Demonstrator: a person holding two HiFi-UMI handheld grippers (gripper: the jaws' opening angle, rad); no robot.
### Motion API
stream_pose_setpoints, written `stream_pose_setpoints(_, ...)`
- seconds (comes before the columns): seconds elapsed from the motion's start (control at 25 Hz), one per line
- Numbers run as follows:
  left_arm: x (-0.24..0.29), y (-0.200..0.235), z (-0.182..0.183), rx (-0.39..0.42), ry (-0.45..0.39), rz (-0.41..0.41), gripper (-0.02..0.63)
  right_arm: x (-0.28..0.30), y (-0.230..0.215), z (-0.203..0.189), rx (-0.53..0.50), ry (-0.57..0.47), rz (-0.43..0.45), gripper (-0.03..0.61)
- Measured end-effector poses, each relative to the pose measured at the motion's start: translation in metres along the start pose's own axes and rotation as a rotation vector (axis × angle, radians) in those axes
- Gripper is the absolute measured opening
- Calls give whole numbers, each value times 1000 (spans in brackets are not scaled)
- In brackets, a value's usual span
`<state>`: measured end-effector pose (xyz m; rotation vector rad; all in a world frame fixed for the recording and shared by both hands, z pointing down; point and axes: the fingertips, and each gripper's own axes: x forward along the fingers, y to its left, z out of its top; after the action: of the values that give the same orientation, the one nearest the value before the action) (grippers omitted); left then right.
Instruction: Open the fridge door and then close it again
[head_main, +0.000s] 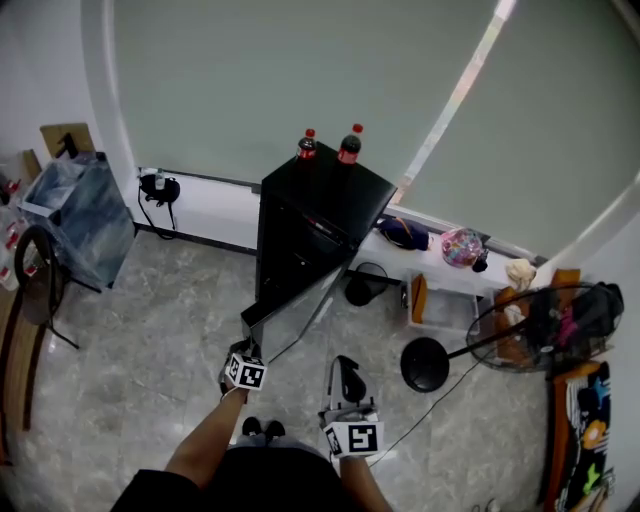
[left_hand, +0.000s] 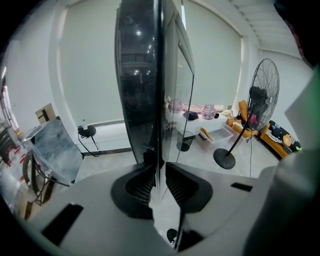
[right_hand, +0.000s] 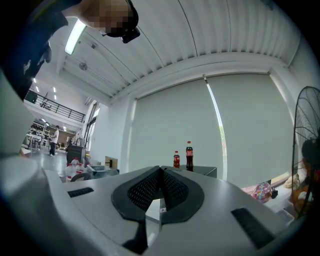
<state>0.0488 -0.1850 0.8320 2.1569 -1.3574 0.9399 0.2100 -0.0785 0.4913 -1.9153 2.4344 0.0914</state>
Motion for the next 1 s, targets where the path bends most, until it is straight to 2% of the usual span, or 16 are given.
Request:
stream_pose_setpoints(0.16, -3, -6, 2, -5, -18, -18, 67, -2, 3, -5, -17, 14, -2, 9)
stream_pose_setpoints(0.4, -5, -16, -1, -12, -25, -2, 69, -3, -8, -6, -9, 10, 28, 9)
stream_pose_setpoints(0.76, -11, -38, -7, -74, -16, 100, 69, -11, -47, 4, -5, -1, 145, 9)
stream_pose_setpoints(1.0, -17, -69, -13, -127, -23, 131, 67, -21, -65, 1, 9, -3, 218, 9)
